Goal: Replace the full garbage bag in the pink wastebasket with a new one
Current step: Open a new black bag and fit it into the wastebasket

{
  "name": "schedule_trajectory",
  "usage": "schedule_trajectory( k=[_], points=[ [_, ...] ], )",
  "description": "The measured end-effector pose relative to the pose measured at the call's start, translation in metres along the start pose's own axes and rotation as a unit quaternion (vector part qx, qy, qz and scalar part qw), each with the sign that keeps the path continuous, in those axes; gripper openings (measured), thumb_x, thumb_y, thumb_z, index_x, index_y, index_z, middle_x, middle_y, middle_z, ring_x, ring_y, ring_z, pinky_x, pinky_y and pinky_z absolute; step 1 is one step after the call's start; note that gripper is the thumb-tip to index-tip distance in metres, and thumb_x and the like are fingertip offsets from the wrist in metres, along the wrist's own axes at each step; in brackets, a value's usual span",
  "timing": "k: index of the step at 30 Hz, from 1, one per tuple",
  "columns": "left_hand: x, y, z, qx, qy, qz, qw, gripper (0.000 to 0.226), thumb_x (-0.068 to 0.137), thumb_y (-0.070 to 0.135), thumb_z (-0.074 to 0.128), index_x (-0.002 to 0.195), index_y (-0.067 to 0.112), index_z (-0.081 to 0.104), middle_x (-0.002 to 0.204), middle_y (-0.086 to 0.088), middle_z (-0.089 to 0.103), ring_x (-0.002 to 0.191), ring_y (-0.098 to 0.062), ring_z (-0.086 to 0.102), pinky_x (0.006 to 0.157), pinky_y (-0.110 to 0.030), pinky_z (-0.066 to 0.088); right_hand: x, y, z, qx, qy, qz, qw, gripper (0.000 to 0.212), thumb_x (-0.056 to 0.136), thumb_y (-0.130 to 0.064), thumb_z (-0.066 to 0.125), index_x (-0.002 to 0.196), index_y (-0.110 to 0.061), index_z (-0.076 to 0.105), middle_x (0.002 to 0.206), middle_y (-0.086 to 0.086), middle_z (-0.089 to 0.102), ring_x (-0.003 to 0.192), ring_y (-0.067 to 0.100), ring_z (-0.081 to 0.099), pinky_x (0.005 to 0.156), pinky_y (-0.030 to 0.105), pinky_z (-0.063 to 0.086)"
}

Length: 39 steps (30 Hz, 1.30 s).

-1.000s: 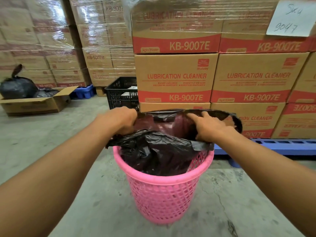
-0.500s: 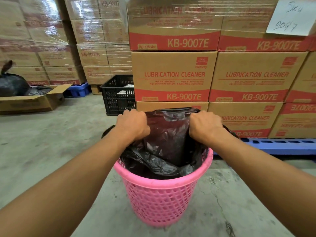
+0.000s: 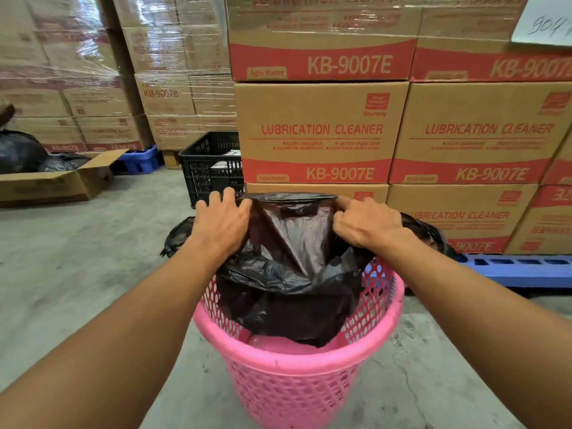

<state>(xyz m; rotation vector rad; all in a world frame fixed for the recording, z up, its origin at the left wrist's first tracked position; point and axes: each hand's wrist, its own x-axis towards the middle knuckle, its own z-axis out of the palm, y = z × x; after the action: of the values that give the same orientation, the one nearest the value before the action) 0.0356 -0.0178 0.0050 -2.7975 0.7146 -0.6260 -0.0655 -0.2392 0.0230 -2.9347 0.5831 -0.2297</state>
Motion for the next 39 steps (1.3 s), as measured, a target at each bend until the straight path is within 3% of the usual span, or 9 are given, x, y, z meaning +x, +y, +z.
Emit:
schedule_trajectory(
  k=[9,12,15,18,22,29,31,34,39],
  points=[
    [0.034,-0.003,0.03,-0.097,-0.122,-0.049,0.987,0.055,0.083,0.039,0.041,0.138,0.04,0.044,0.121,-0.014,0.046,0.113,-0.036,0.045,0.088,-0.046,0.041,0.026,0.024,0.023,-0.001,-0.012,0.041,0.999,0.055,0.095,-0.035,0.03,0.148,-0.049,0.023,0.124,0.017,0.064,0.107,0.039,0.061,0.08,0.043,0.044],
    [0.039,-0.006,0.039,-0.217,-0.176,-0.072,0.957,0.057,0.08,0.046,0.03,0.134,0.041,0.049,0.135,-0.014,0.053,0.117,-0.035,0.049,0.098,-0.045,0.042,0.036,0.029,0.033,0.068,-0.065,0.059,0.994,0.053,0.094,-0.038,0.024,0.145,-0.041,0.036,0.144,0.014,0.052,0.125,0.036,0.052,0.1,0.045,0.04],
    [0.043,-0.004,0.036,-0.335,-0.187,-0.096,0.918,0.044,0.092,0.039,0.024,0.101,0.019,0.063,0.124,-0.014,0.062,0.099,-0.027,0.054,0.086,-0.037,0.041,0.045,0.03,0.038,0.184,-0.106,0.056,0.976,0.046,0.098,-0.034,0.024,0.116,-0.016,0.062,0.124,0.004,0.061,0.114,0.028,0.058,0.099,0.037,0.042],
    [0.045,-0.004,0.026,-0.453,-0.189,-0.158,0.856,0.037,0.095,0.03,0.03,0.079,0.012,0.058,0.097,-0.015,0.062,0.08,-0.024,0.052,0.07,-0.034,0.035,0.051,0.035,0.043,0.368,-0.14,0.135,0.909,0.038,0.093,-0.036,0.033,0.087,-0.015,0.064,0.095,0.011,0.071,0.085,0.027,0.065,0.086,0.037,0.05],
    [0.044,-0.008,0.03,-0.582,-0.255,-0.237,0.735,0.031,0.088,0.019,0.041,0.061,0.014,0.055,0.054,-0.008,0.06,0.05,-0.021,0.052,0.053,-0.027,0.039,0.053,0.04,0.045,0.493,-0.196,0.174,0.83,0.031,0.095,-0.026,0.036,0.085,-0.011,0.061,0.08,0.017,0.064,0.066,0.028,0.06,0.068,0.031,0.049],
    [0.036,-0.039,0.046,-0.679,-0.319,-0.28,0.6,0.022,0.09,0.029,0.06,0.086,0.007,0.065,0.072,-0.015,0.072,0.056,-0.025,0.069,0.065,-0.038,0.06,0.044,0.052,0.047,0.51,-0.201,0.197,0.813,0.039,0.1,-0.035,0.039,0.087,-0.01,0.065,0.06,0.008,0.071,0.051,0.021,0.066,0.062,0.031,0.049],
    [0.022,-0.051,0.051,-0.682,-0.341,-0.273,0.586,0.035,0.085,0.042,0.064,0.089,0.008,0.069,0.084,-0.018,0.073,0.068,-0.03,0.069,0.079,-0.045,0.058,0.032,0.057,0.046,0.539,-0.217,0.217,0.784,0.049,0.098,-0.05,0.042,0.097,-0.008,0.068,0.078,0.015,0.076,0.064,0.026,0.072,0.07,0.034,0.055],
    [-0.006,-0.059,0.055,-0.698,-0.343,-0.288,0.558,0.05,0.085,0.056,0.058,0.092,0.009,0.072,0.095,-0.022,0.073,0.077,-0.035,0.07,0.075,-0.044,0.059,0.018,0.067,0.048,0.571,-0.225,0.236,0.754,0.066,0.09,-0.067,0.044,0.112,-0.009,0.066,0.106,0.021,0.074,0.099,0.036,0.07,0.1,0.05,0.048],
    [-0.041,-0.062,0.05,-0.734,-0.294,-0.323,0.521,0.04,0.096,0.041,0.05,0.099,0.004,0.067,0.095,-0.024,0.073,0.07,-0.033,0.071,0.068,-0.048,0.06,-0.005,0.074,0.056,0.578,-0.258,0.219,0.743,0.072,0.091,-0.069,0.037,0.123,-0.011,0.064,0.12,0.022,0.069,0.115,0.041,0.062,0.11,0.058,0.036]
  ],
)
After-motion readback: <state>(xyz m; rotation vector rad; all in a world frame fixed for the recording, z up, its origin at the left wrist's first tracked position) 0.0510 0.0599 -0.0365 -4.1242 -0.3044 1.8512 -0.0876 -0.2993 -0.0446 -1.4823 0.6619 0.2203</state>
